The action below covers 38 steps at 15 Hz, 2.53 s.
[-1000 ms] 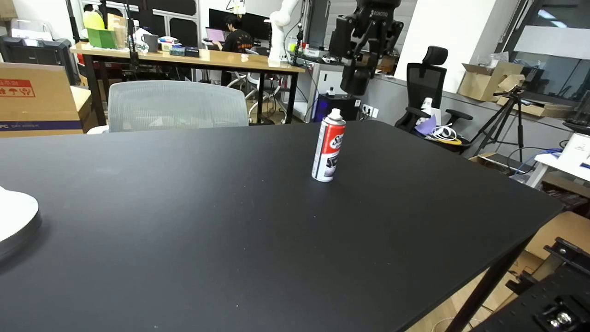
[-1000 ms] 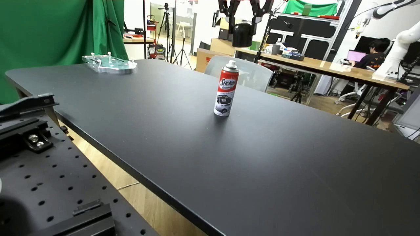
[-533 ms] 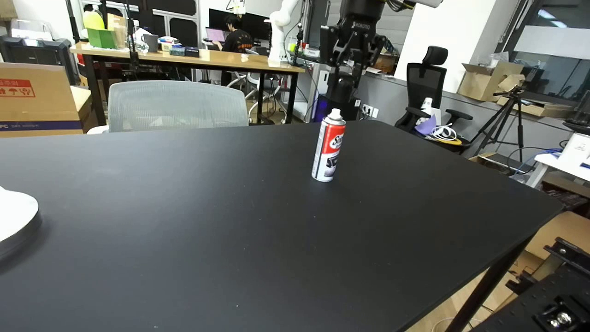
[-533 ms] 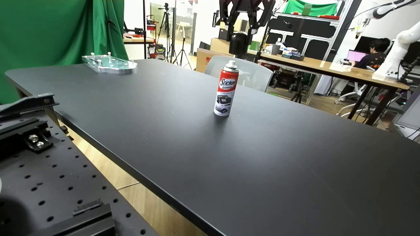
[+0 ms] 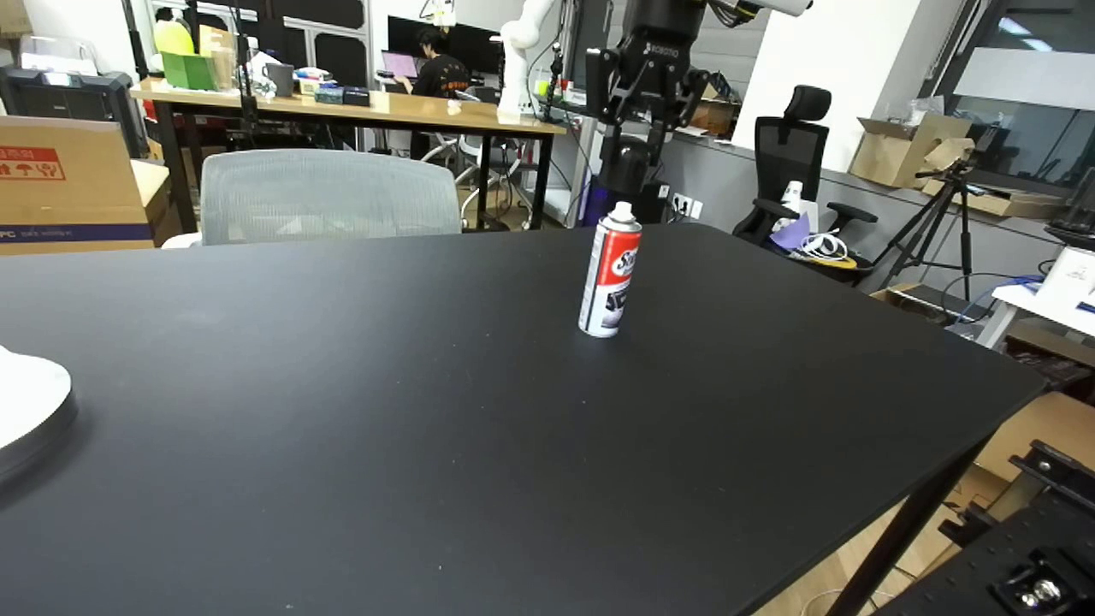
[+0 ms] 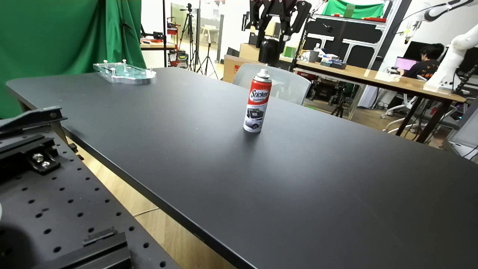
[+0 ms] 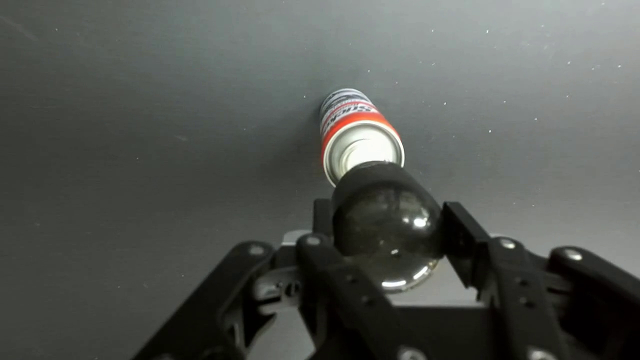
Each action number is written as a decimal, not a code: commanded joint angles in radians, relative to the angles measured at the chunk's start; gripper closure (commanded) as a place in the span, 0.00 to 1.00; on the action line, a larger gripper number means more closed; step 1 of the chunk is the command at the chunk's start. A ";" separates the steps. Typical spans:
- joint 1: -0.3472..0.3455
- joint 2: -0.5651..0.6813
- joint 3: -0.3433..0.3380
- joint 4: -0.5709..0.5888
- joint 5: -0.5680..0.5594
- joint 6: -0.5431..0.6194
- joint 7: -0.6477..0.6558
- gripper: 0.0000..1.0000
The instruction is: Put the black lid on top of the spray can
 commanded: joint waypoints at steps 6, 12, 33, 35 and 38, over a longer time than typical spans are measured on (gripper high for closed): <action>0.006 0.032 -0.012 0.030 0.003 -0.038 0.050 0.68; 0.009 0.053 -0.016 0.035 -0.013 -0.031 0.063 0.68; 0.007 0.099 -0.013 0.060 0.000 -0.072 0.050 0.13; 0.007 0.096 -0.012 0.059 0.003 -0.075 0.049 0.01; 0.010 0.086 -0.010 0.053 0.002 -0.074 0.050 0.00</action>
